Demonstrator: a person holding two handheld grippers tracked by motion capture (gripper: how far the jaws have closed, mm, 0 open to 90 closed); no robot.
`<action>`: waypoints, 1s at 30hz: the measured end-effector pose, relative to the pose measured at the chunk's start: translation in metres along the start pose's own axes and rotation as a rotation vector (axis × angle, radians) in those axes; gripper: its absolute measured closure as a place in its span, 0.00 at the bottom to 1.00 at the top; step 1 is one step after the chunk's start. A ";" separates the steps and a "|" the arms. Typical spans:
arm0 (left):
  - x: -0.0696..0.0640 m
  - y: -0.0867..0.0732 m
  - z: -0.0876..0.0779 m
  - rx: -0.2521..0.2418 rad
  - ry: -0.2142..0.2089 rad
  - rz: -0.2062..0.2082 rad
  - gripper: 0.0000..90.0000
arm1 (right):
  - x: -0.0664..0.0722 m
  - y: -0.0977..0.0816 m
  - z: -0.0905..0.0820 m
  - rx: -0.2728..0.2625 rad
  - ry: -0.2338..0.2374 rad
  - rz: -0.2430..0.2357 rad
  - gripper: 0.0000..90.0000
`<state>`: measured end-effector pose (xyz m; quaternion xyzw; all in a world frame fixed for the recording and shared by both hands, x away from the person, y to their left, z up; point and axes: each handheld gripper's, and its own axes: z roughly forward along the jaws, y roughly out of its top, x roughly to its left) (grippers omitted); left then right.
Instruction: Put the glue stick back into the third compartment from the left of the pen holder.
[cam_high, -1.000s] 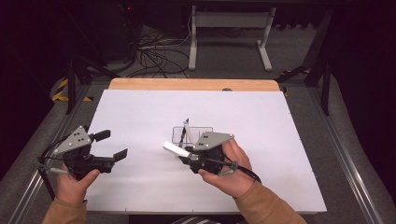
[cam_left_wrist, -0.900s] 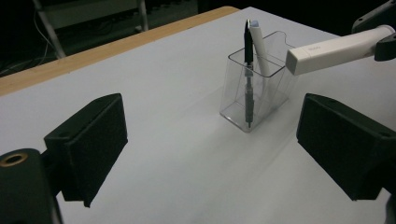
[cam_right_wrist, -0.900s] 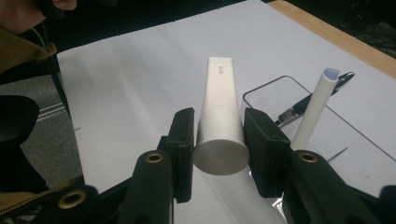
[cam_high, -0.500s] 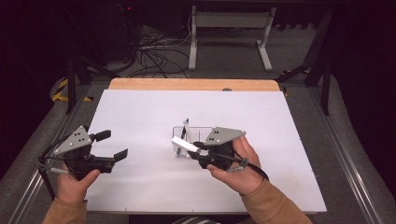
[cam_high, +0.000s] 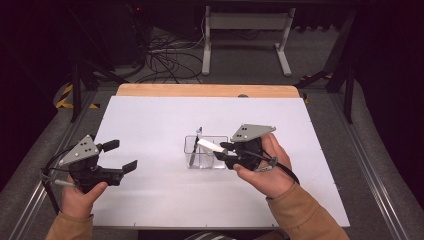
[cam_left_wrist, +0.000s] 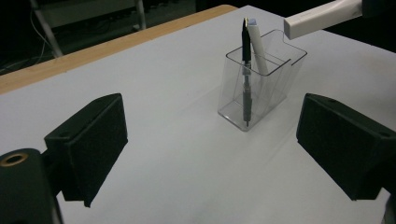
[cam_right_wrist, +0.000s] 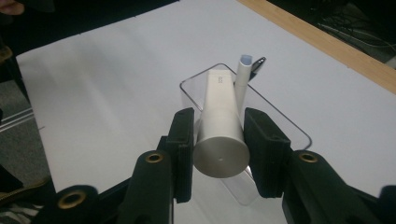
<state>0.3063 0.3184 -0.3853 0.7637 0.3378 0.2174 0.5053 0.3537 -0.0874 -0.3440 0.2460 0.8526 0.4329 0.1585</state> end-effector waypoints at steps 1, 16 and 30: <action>0.000 0.000 0.000 -0.001 0.000 0.002 0.11 | -0.002 0.001 -0.001 0.005 -0.007 0.000 0.72; -0.001 0.002 -0.001 -0.007 -0.002 0.006 0.11 | -0.026 0.014 -0.002 0.106 -0.065 0.025 0.72; -0.002 0.002 -0.002 -0.011 -0.004 0.003 0.11 | -0.047 0.018 0.004 0.163 -0.108 0.059 0.72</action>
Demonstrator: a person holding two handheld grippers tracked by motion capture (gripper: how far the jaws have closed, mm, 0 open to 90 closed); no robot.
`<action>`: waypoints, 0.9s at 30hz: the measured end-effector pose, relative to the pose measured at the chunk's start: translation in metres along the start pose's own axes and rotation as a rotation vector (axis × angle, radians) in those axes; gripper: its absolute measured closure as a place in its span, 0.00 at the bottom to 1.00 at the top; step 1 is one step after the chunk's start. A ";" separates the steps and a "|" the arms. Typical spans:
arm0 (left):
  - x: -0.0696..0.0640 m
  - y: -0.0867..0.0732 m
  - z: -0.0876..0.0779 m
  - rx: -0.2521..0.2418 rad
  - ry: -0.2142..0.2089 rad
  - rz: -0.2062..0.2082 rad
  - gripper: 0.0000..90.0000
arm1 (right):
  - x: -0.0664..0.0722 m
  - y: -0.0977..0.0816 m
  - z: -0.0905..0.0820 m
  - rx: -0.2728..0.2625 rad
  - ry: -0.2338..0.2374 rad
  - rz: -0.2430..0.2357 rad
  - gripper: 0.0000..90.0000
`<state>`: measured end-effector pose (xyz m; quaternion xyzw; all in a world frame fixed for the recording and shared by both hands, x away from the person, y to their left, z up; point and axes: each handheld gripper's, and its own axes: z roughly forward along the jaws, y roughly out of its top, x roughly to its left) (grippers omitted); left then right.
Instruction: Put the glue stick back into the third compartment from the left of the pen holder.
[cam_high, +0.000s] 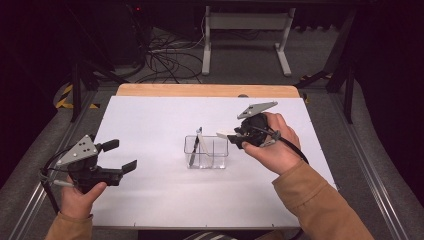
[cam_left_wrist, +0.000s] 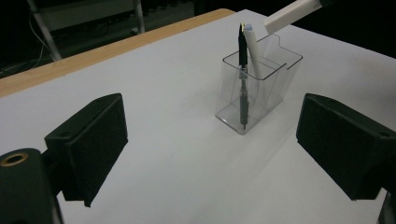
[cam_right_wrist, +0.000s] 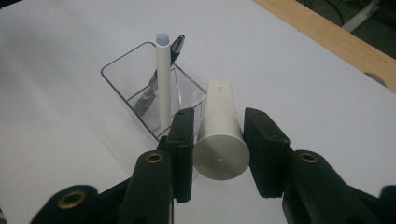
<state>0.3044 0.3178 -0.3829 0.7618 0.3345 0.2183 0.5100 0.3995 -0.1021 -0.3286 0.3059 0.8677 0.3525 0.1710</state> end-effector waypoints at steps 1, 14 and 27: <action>0.000 0.000 0.000 0.000 0.000 0.000 0.11 | 0.000 0.000 0.000 0.004 0.000 0.001 0.72; 0.000 0.000 0.001 0.003 -0.001 0.000 0.11 | 0.003 0.002 0.001 0.081 0.058 -0.011 0.72; 0.001 -0.001 0.001 0.005 -0.003 0.002 0.11 | 0.003 0.006 0.020 0.178 0.084 -0.013 0.72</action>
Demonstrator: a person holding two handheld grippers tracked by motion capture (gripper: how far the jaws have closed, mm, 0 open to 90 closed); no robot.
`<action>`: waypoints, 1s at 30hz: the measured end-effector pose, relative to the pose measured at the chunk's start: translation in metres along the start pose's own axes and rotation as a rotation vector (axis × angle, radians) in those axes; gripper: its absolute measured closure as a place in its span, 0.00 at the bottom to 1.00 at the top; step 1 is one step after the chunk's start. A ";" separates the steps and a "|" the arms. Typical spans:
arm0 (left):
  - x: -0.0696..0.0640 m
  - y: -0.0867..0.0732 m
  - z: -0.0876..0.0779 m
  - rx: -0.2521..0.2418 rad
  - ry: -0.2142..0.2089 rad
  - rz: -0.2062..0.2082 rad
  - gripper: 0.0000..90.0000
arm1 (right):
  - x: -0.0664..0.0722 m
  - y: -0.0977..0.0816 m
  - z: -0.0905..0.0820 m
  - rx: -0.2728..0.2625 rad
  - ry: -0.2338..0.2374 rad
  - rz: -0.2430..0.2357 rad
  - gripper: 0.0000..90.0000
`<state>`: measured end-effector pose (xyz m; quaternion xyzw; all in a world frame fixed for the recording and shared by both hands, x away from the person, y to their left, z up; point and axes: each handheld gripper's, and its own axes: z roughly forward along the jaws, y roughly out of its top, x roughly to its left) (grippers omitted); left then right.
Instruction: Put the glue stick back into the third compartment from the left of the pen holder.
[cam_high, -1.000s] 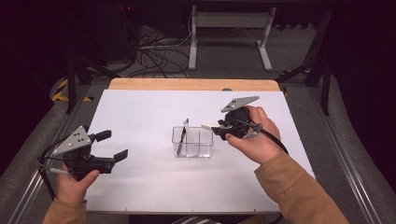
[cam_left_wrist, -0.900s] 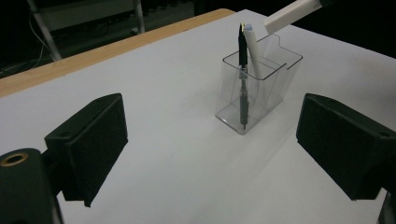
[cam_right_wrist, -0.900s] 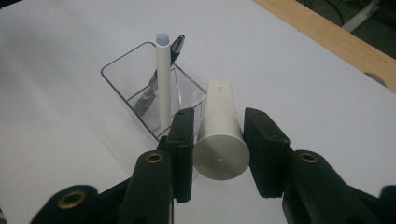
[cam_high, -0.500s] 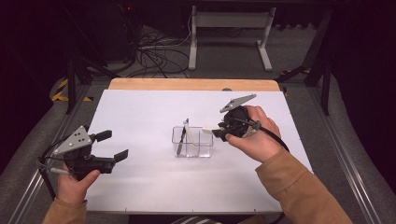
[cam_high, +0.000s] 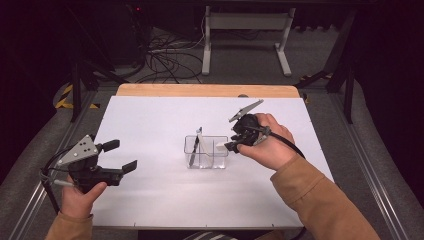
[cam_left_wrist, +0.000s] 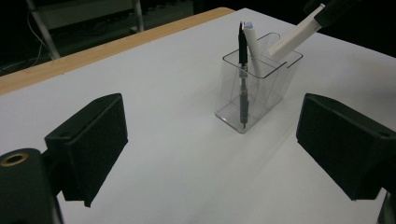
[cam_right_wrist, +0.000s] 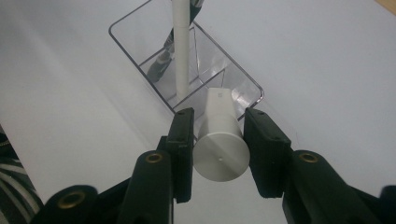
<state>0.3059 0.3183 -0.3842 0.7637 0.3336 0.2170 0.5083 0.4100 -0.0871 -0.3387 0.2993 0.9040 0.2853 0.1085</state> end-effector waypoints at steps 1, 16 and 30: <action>0.000 0.000 0.000 0.000 0.000 0.000 0.11 | 0.000 0.000 0.002 0.006 -0.001 0.001 0.72; 0.000 -0.001 0.001 0.003 0.003 0.000 0.11 | 0.002 0.007 0.024 0.041 0.005 0.005 0.72; 0.000 -0.001 0.001 0.001 0.005 0.000 0.11 | 0.005 0.002 0.024 -0.142 -0.007 -0.011 0.42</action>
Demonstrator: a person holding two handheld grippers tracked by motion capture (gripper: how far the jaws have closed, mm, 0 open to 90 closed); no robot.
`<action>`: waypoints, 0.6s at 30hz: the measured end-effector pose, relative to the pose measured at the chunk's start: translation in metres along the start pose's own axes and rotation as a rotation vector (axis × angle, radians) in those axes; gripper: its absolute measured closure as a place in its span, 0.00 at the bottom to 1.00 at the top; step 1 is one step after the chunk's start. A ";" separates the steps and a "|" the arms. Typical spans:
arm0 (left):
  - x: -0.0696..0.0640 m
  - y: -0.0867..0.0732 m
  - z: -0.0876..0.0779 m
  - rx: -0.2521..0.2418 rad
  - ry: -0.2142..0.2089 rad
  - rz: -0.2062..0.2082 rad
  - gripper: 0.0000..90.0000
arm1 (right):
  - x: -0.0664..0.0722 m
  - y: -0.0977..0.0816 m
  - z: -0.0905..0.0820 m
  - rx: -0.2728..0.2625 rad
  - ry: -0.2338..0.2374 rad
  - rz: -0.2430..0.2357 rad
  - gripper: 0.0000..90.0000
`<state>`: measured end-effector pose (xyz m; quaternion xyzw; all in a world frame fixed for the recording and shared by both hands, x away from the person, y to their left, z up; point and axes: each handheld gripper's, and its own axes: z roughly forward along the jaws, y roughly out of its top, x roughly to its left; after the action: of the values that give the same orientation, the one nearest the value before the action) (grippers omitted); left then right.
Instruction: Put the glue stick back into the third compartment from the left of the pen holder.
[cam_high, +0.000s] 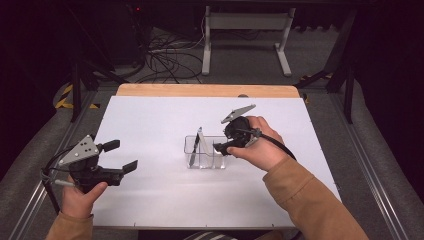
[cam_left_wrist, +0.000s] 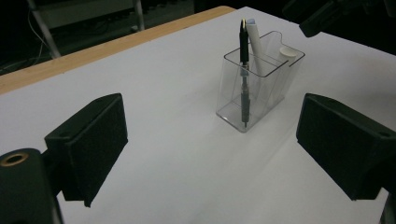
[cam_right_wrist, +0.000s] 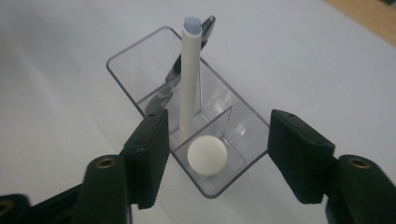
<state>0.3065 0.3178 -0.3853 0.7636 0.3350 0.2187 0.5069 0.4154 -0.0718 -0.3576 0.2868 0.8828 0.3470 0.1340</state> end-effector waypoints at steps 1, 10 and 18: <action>0.000 0.000 0.000 -0.001 -0.001 -0.002 0.11 | 0.000 -0.001 -0.002 -0.018 -0.001 -0.005 0.41; -0.003 0.000 0.002 0.002 -0.006 0.003 0.11 | 0.004 -0.004 -0.026 -0.153 -0.011 -0.032 0.38; -0.004 0.000 0.002 0.000 -0.007 0.000 0.11 | 0.002 -0.008 -0.036 -0.246 -0.028 -0.055 0.34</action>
<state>0.3049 0.3135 -0.3863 0.7643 0.3332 0.2162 0.5080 0.3951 -0.0945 -0.3368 0.2488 0.8391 0.4450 0.1898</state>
